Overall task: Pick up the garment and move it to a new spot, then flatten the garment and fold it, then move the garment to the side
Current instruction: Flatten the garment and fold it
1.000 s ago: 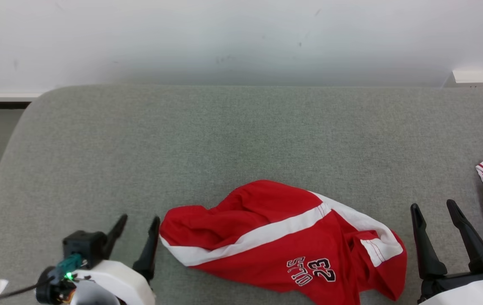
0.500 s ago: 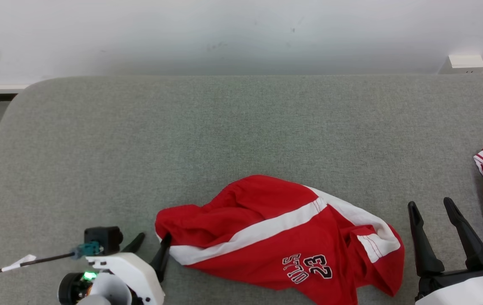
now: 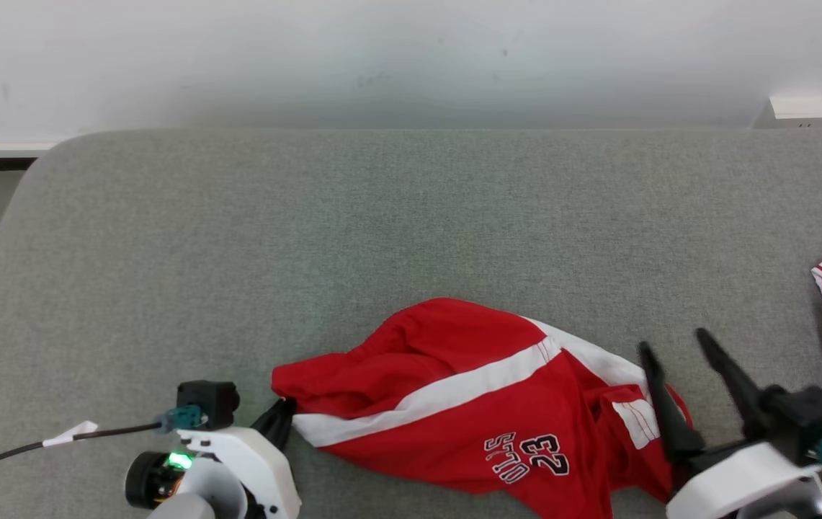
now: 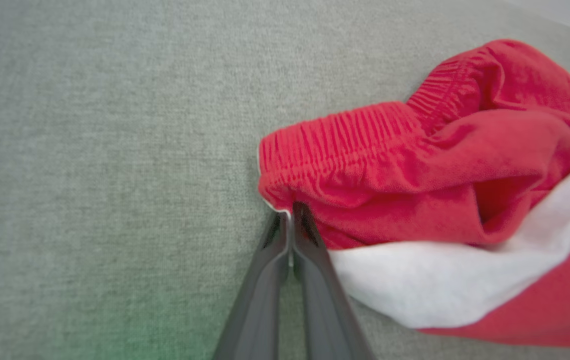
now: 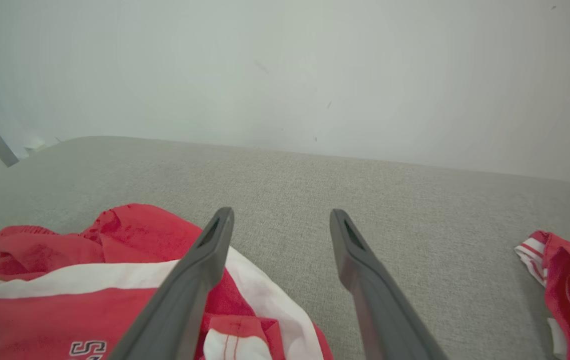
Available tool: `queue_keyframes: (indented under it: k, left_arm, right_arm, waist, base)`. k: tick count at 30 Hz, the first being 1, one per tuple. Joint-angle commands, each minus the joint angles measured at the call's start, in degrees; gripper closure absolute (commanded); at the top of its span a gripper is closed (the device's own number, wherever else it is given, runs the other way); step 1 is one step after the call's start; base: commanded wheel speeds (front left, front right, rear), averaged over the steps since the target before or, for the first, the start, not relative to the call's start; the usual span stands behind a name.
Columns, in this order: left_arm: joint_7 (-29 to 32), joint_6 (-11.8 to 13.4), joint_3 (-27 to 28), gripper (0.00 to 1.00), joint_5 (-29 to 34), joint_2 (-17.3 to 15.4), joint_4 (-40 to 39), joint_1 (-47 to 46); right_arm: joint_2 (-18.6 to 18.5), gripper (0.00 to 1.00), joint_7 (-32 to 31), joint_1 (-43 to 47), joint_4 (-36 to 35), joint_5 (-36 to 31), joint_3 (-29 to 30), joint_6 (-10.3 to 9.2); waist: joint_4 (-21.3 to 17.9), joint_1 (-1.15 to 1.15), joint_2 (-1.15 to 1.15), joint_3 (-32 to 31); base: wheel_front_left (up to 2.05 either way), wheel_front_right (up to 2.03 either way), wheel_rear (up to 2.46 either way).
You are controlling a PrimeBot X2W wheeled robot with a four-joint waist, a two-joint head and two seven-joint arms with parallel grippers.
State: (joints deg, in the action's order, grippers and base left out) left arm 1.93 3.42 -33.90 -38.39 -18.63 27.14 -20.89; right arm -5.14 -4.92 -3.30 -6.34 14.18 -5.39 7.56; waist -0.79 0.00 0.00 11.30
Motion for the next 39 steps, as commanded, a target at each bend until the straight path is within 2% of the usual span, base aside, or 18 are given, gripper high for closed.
queue_keyframes:
  k: [1, 9, 18, 19, 20, 21, 22, 26, 30, 34, 39]
  left_arm:
    - [-0.3, 0.2, -0.6, 1.0, 0.9, 0.8, 1.1, 0.0]
    - [-2.0, 0.0, -1.3, 1.0, 1.4, 1.7, 1.6, -1.5]
    - [-4.3, -0.3, -1.6, 1.0, 1.9, 2.7, 1.8, -3.0]
    - [-4.5, -0.4, -1.7, 1.0, 1.9, 2.9, 1.9, -3.1]
    - [-4.9, -0.3, -1.6, 1.0, 1.8, 3.0, 1.8, -3.2]
    - [-5.0, -0.4, -1.6, 1.0, 1.7, 3.0, 1.8, -3.2]
    - [-5.4, -0.4, -1.6, 1.0, 1.6, 3.1, 1.7, -3.3]
    - [-7.4, 0.0, -0.9, 1.0, 1.5, 3.2, -0.2, -3.3]
    - [-10.4, 1.6, 0.5, 1.0, 2.5, 2.0, -5.5, -3.4]
    - [-12.4, 3.8, 2.1, 1.0, 4.1, 0.4, -15.1, -4.1]
    - [-11.9, 6.1, 4.0, 1.0, 6.4, -2.6, -28.3, -6.8]
  right_arm:
    - [-1.7, 0.0, -1.5, -2.2, 2.2, 1.2, -3.0, -0.17]
    - [-6.0, 0.0, -7.0, -10.4, 12.2, 4.8, -14.8, -0.17]
    - [-7.0, 0.0, -9.2, -17.6, 22.3, 6.8, -19.9, -0.17]
    - [-7.2, 0.12, -9.9, -18.2, 23.1, 7.3, -20.4, -0.17]
    - [-7.4, 0.55, -10.2, -18.6, 23.7, 7.7, -20.9, -0.17]
    - [-7.6, 0.75, -10.4, -19.1, 24.1, 8.0, -21.2, -0.17]
    - [-7.7, 1.0, -10.3, -19.5, 24.3, 8.4, -21.4, -0.17]
    - [-8.6, 1.0, -9.1, -19.8, 23.0, 9.4, -21.9, -0.17]
    - [-9.5, 1.0, -6.3, -19.1, 19.1, 9.8, -20.5, -0.17]
    - [-10.4, 1.0, -3.2, -17.9, 13.7, 8.9, -16.9, -0.17]
    - [-10.3, 1.0, 0.5, -18.4, 5.4, 7.0, -11.1, -0.17]
  waist:
    - [0.4, 0.0, 0.0, -0.1]
    - [2.6, 0.0, 0.0, -0.1]
    - [4.6, 0.0, 0.0, 0.5]
    - [4.8, 0.0, 0.0, 0.5]
    - [4.9, 0.0, 0.0, 0.5]
    - [5.0, 0.0, 0.0, 0.5]
    - [5.1, 0.0, 0.0, 0.4]
    - [5.1, 0.0, 0.0, 0.0]
    - [4.9, 0.0, 0.0, -0.9]
    - [4.7, 0.0, 0.0, -2.3]
    - [3.9, 0.0, 0.0, -4.6]
  base:
    - [0.0, 0.0, 0.0]
    - [0.0, 0.0, 0.0]
    - [0.0, 0.0, 0.0]
    - [0.0, 0.0, 0.0]
    - [0.0, 0.0, 0.0]
    - [0.0, 0.0, 0.0]
    - [0.0, 0.0, 0.0]
    - [0.0, 0.0, 0.0]
    - [0.0, 0.0, 0.0]
    - [0.0, 0.0, 0.0]
    - [0.0, 0.0, 0.0]
